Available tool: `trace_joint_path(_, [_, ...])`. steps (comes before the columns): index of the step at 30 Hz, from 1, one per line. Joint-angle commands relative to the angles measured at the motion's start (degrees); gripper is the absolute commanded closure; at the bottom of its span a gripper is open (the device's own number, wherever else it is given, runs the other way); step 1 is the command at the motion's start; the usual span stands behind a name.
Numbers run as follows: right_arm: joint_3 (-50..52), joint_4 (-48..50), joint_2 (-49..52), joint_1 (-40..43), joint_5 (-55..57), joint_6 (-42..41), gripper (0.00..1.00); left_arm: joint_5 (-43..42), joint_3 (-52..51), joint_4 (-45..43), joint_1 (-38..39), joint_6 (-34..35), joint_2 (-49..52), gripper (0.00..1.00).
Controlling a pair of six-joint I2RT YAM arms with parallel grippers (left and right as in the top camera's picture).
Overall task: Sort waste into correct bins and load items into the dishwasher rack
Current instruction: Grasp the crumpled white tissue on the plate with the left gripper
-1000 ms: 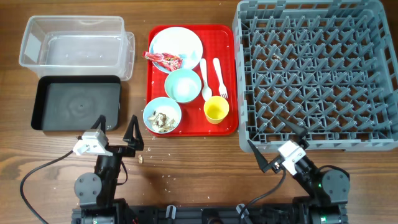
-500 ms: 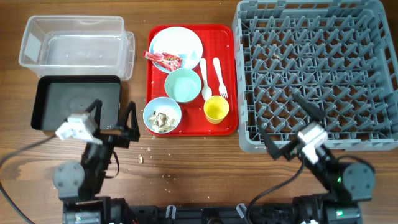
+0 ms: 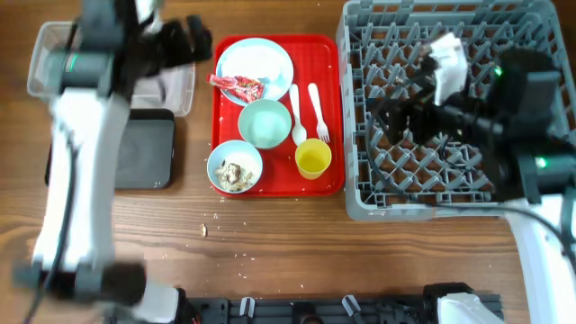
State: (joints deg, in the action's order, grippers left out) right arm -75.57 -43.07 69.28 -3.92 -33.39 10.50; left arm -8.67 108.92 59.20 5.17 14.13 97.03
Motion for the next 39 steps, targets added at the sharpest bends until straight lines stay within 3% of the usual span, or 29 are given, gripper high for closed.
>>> trace_joint_path(1, [-1.68,-1.88,6.23,0.17,-0.28,-3.89,0.00,-3.02,13.09,0.98,2.47,-0.85,15.65,0.00])
trace_joint_path(3, [-1.68,-4.61,9.66,0.17,-0.28,-8.09,0.00,-9.46,13.11,-0.26,3.63,0.42,21.18,0.00])
trace_joint_path(6, [-1.68,-6.16,13.38,0.17,-0.31,-8.11,0.00,-10.43,13.11,-3.06,4.98,0.44,27.04,0.02])
trace_joint_path(8, [-1.68,-6.58,15.28,0.17,-0.28,-8.11,0.00,-9.62,13.11,-6.21,6.36,3.74,31.41,0.19])
trace_joint_path(10, [-1.68,-6.93,16.15,0.17,-0.04,-8.09,0.00,-1.55,13.11,-7.15,7.91,12.94,34.75,0.27])
trace_joint_path(12, [-1.68,-6.97,16.17,0.17,0.37,-8.11,0.00,6.49,13.11,-7.41,9.84,19.71,37.31,0.24])
trace_joint_path(17, [-1.68,-7.17,16.24,0.17,0.83,-8.11,0.00,20.92,13.11,-9.03,14.36,24.76,41.09,0.11])
trace_joint_path(21, [-1.68,-7.17,16.24,0.17,1.68,-8.15,0.00,23.37,13.11,-9.77,14.91,28.50,43.91,0.06])
trace_joint_path(27, [-1.66,-7.13,16.24,0.17,2.56,-8.13,0.00,23.28,12.94,-11.23,14.27,28.79,47.08,0.03])
trace_joint_path(30, [-1.66,-7.13,16.26,0.17,2.56,-8.13,0.00,23.30,12.94,-11.21,14.27,28.76,47.36,0.52])
trace_joint_path(32, [-1.66,-7.15,16.26,0.17,2.54,-8.13,0.01,23.21,12.94,-10.75,14.27,28.76,47.36,0.96])
trace_joint_path(39, [-1.66,-7.15,16.26,0.17,2.54,-8.13,0.00,19.17,14.97,-7.15,13.03,22.69,41.57,0.96])
